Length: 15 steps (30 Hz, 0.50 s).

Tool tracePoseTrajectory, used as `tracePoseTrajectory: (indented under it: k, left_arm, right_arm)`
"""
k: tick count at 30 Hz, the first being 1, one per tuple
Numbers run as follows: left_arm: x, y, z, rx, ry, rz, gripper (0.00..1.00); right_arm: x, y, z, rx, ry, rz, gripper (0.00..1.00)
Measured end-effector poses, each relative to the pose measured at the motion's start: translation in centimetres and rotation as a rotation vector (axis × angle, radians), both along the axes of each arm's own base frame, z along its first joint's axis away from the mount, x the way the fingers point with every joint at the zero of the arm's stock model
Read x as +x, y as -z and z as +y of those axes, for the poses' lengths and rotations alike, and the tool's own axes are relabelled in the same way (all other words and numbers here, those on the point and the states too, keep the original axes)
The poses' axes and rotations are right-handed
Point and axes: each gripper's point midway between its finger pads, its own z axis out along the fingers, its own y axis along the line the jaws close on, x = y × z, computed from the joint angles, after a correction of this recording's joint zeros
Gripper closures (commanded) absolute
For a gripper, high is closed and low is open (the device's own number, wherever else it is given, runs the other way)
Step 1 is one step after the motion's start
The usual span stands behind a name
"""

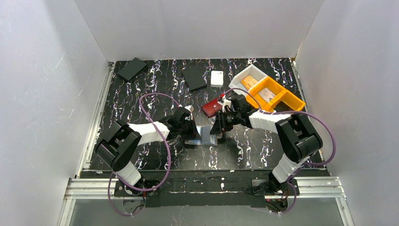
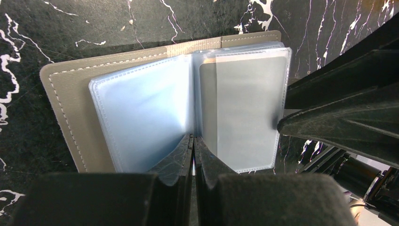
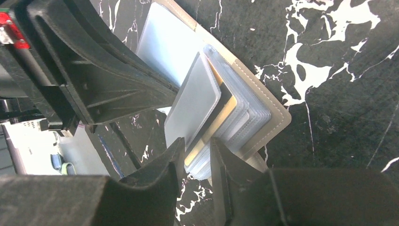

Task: Take the credit cards out of the card holder
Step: Remove the credit card from the card holder.

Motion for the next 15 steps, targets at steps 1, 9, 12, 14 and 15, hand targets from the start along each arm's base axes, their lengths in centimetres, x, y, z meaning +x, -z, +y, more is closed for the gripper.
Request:
tracePoseTrajectory:
  k: [1,9,12,14,15]
  left_arm:
    - [0.0,0.0,0.0,0.0,0.0,0.0,0.97]
    - [-0.01,0.0,-0.03,-0.002,0.001,0.0,0.97]
    - [-0.03,-0.02,-0.06,-0.004,0.003,0.0,0.97]
    - [-0.05,-0.04,-0.08,-0.005,0.004,0.0,0.97]
    - [-0.06,-0.03,-0.08,-0.006,0.004,0.001,0.97]
  right_arm:
    - [-0.03,0.16,0.01,0.0,0.0,0.007,0.64]
    - [-0.14,0.15,0.13,0.016,-0.008,0.022,0.61]
    - [-0.16,-0.06,0.3,0.029,-0.009,0.026,0.61]
    - [-0.18,-0.25,0.5,0.044,-0.013,0.031,0.61]
    - [-0.17,-0.3,0.57,0.051,-0.015,0.033,0.61]
